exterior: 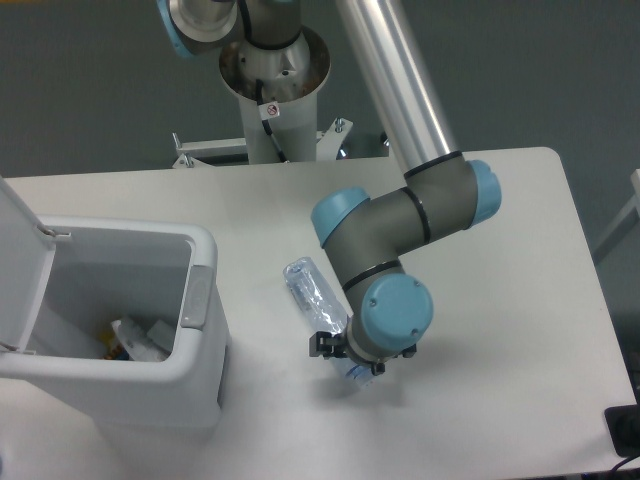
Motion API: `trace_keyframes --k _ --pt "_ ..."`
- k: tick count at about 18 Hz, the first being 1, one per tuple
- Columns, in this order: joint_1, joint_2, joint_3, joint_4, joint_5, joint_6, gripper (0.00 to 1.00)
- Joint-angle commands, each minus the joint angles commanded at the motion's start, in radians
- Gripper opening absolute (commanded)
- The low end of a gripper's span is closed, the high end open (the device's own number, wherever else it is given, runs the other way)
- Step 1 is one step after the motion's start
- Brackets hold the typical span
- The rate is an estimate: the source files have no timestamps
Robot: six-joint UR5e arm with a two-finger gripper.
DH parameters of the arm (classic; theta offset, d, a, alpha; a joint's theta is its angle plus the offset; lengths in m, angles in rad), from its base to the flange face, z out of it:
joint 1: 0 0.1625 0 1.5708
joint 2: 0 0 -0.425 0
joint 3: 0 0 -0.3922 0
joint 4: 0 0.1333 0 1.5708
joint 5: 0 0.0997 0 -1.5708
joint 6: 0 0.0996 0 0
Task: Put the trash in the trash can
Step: 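Move the open gripper over the clear water bottle and lower it, then close the gripper on the bottle's capped end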
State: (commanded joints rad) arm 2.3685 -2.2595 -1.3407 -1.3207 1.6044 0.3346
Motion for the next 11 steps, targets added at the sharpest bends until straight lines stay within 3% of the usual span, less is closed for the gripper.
trace_keyframes --k 4,6,8,11 --pt "-0.017 -0.023 0.000 0.000 0.068 -0.043 0.96" --pt "-0.020 -0.029 0.000 0.002 0.068 -0.058 0.86" --pt "-0.021 -0.029 0.000 0.002 0.068 -0.062 0.66" --pt "-0.021 -0.029 0.000 0.003 0.068 -0.062 0.55"
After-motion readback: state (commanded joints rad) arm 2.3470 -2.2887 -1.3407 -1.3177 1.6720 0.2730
